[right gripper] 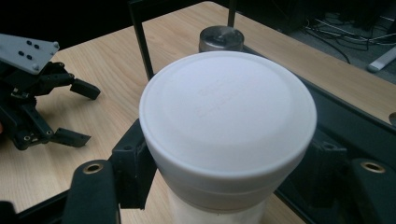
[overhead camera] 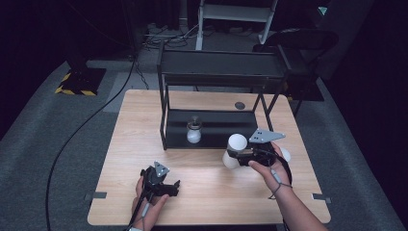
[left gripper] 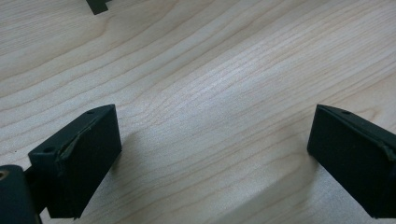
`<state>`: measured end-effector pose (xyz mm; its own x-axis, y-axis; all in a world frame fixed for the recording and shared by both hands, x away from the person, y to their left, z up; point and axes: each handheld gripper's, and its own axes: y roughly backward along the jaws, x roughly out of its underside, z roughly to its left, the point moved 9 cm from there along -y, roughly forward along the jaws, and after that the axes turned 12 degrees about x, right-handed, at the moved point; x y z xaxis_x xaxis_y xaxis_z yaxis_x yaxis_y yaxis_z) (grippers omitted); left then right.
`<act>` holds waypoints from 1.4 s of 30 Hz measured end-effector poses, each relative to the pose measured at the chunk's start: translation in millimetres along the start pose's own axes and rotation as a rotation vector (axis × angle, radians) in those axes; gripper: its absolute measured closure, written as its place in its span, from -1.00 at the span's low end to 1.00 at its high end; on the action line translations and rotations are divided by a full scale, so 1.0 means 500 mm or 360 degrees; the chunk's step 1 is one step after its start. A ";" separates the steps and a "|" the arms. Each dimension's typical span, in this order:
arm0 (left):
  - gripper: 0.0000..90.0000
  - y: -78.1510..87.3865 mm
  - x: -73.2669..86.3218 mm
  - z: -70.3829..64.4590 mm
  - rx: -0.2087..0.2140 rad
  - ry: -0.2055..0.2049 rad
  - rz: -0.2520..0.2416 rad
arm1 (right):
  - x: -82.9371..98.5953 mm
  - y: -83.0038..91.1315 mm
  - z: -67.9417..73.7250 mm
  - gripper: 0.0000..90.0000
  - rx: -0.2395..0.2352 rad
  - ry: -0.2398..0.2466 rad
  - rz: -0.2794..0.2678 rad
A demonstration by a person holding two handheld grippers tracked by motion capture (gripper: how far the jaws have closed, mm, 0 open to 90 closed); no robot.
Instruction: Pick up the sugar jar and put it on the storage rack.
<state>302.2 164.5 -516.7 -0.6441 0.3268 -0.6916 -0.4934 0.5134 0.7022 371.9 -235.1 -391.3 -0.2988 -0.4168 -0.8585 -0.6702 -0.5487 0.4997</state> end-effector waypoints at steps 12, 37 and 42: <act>-0.95 0.000 0.000 0.001 0.0003 -0.0004 0.0000 | -0.047 -0.007 -0.023 -0.26 0.0050 -0.0015 -0.0010; -0.95 -0.001 -0.001 0.000 0.0005 -0.0005 0.0002 | -0.108 -0.102 -0.061 -0.26 0.0097 -0.0080 0.0007; -0.96 -0.001 -0.001 0.001 0.0005 -0.0007 0.0002 | -0.105 -0.134 -0.066 -0.26 0.0107 -0.0094 0.0025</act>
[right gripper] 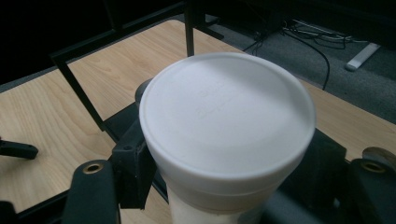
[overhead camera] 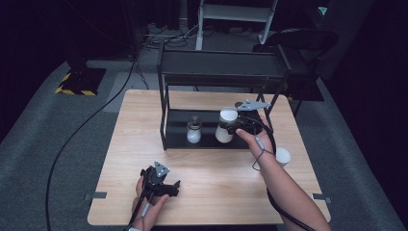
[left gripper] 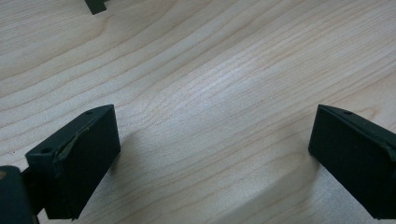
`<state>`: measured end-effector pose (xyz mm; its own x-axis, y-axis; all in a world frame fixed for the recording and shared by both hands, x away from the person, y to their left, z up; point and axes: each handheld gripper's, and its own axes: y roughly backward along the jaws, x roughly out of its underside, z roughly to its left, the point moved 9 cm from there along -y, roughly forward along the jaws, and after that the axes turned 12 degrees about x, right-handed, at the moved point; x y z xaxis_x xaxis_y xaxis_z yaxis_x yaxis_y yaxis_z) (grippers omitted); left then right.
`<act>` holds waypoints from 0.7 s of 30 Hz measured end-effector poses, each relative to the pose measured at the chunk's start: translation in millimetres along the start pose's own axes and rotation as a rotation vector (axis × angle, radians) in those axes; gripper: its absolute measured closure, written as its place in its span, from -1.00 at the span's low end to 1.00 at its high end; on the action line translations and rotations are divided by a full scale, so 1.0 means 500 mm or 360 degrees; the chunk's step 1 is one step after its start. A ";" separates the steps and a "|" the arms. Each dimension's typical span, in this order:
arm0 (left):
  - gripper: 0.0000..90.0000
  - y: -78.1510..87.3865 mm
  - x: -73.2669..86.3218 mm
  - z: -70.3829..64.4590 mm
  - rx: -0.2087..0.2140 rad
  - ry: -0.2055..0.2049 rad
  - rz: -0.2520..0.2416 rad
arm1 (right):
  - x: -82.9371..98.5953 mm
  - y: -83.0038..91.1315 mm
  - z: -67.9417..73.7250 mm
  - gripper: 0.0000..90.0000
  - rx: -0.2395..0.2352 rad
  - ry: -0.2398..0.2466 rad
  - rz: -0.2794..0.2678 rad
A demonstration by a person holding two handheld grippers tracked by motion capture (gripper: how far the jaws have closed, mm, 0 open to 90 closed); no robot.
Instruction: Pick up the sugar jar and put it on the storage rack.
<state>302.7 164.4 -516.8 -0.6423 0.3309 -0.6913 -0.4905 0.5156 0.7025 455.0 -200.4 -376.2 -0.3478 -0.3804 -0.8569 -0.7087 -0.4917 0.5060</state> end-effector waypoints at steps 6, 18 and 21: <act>-0.95 0.000 0.000 0.000 0.0000 0.0003 -0.0003 | 0.007 -0.038 0.002 -0.26 0.0007 -0.0014 0.0025; -0.96 0.000 0.000 0.000 0.0000 0.0001 0.0000 | 0.015 -0.105 0.017 -0.26 0.0005 -0.0006 0.0065; -0.96 0.000 0.000 0.000 -0.0001 0.0000 0.0001 | 0.018 -0.121 0.022 -0.26 0.0001 -0.0017 0.0074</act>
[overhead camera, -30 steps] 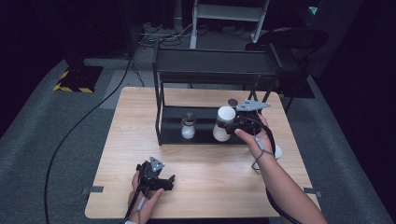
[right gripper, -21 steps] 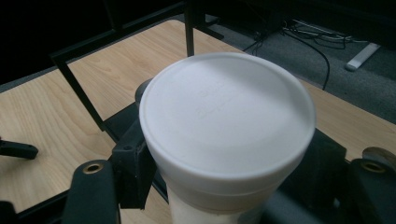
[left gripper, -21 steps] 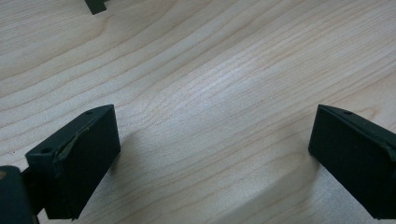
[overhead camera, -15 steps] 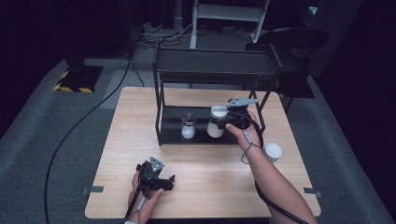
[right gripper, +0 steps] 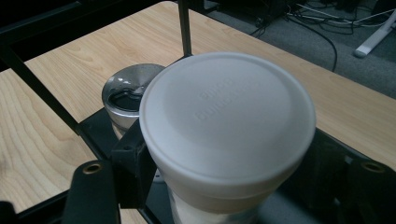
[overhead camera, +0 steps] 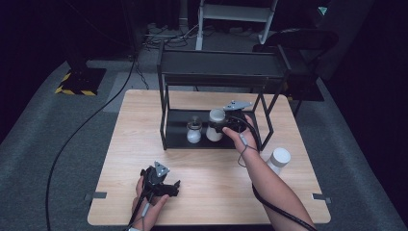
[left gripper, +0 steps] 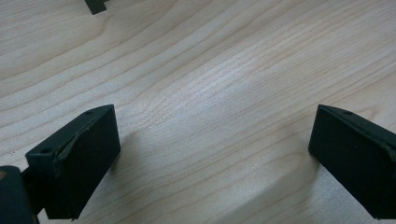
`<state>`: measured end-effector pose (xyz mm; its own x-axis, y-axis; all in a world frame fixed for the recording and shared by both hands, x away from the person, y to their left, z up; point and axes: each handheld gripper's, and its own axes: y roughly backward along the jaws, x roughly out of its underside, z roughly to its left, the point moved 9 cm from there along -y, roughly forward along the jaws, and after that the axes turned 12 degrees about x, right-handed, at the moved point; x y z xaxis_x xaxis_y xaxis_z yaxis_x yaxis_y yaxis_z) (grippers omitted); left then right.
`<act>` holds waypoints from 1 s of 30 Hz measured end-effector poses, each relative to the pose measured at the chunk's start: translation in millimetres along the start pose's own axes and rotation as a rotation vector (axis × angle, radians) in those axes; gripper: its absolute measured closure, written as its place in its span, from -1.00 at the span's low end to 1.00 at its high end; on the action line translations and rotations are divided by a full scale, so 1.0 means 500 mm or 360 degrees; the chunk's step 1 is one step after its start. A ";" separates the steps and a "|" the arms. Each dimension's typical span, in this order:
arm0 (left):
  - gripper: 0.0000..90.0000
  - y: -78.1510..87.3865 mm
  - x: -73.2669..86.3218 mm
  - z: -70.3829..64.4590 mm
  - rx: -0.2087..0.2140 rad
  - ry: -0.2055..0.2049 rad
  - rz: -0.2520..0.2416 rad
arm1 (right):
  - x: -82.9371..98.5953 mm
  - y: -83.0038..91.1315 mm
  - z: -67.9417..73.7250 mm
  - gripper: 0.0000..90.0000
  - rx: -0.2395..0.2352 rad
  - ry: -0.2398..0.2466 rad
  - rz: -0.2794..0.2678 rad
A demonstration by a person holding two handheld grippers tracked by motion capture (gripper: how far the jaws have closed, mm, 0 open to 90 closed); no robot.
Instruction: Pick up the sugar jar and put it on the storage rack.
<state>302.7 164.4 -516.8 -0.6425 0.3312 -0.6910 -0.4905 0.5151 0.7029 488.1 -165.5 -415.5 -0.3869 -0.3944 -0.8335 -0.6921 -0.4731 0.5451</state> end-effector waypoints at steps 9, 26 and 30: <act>-0.96 0.000 0.000 0.000 0.0000 0.0002 -0.0002 | 0.005 -0.025 0.007 -0.26 0.0002 -0.0016 0.0028; -0.96 0.000 0.000 0.000 0.0000 0.0002 -0.0002 | 0.011 -0.030 0.008 -0.41 -0.0002 -0.0015 0.0019; -0.96 0.000 0.000 0.000 0.0000 0.0002 -0.0002 | 0.006 -0.019 0.007 -0.61 0.0008 -0.0021 -0.0011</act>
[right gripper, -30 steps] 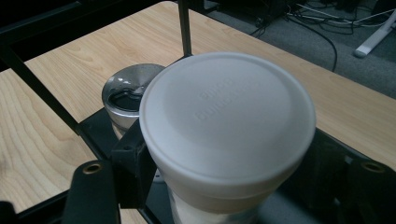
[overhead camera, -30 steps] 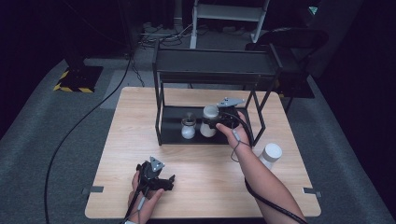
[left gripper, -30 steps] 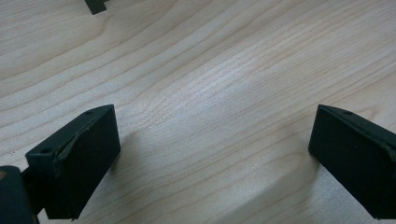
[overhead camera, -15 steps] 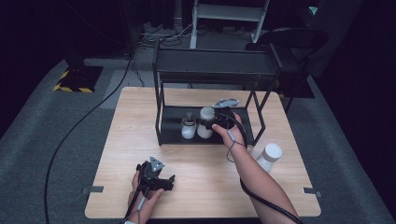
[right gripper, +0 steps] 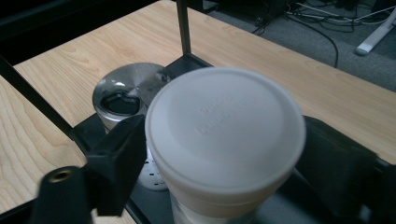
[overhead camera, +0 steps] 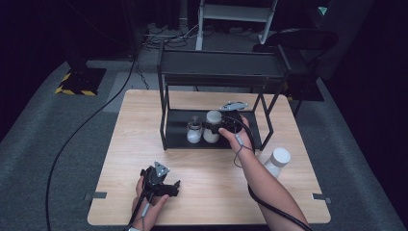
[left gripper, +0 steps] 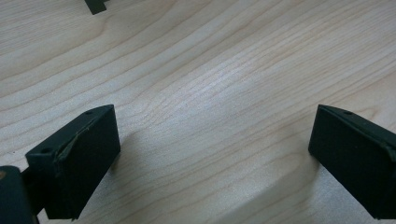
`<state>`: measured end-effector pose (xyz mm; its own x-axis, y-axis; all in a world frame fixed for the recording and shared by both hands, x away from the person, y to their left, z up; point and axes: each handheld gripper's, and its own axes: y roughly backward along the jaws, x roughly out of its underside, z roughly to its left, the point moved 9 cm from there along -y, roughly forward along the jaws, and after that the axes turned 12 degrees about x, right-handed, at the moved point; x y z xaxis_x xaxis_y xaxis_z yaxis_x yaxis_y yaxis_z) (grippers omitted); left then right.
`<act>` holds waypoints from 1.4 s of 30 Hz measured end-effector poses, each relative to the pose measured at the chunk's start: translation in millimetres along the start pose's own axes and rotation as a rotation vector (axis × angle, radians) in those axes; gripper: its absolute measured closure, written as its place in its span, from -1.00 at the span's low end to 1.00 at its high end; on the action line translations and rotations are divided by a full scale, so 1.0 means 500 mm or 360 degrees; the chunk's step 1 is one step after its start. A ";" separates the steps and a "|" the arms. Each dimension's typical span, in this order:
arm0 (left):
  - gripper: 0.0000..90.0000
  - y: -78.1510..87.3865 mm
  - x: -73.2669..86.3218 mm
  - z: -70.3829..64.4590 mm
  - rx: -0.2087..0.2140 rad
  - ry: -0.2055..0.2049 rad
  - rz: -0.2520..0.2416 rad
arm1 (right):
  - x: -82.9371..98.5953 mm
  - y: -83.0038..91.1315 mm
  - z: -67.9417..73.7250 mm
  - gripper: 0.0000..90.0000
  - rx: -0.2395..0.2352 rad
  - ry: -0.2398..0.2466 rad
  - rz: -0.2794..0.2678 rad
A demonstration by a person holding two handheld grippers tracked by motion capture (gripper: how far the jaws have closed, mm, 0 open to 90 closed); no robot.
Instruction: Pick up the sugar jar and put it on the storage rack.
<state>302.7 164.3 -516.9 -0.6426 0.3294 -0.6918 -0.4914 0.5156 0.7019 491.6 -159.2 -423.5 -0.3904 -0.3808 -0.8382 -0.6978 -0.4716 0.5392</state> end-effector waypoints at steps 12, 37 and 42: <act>-0.97 0.000 -0.001 0.001 0.0007 -0.0006 0.0009 | -0.005 0.078 -0.002 -0.83 0.0014 -0.0034 -0.0068; -0.99 0.000 -0.001 0.002 0.0016 -0.0017 0.0014 | 0.029 0.259 -0.024 -0.86 0.0072 -0.0081 -0.0163; -0.99 0.001 -0.001 0.002 0.0017 -0.0017 0.0017 | 0.035 0.277 -0.027 -0.86 0.0070 -0.0066 -0.0167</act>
<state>303.3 165.4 -516.6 -0.6413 0.3431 -0.6863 -0.4784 0.5205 0.7073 396.1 -241.9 -362.2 -0.3374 -0.2976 -0.8931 -0.7616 -0.4714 0.4448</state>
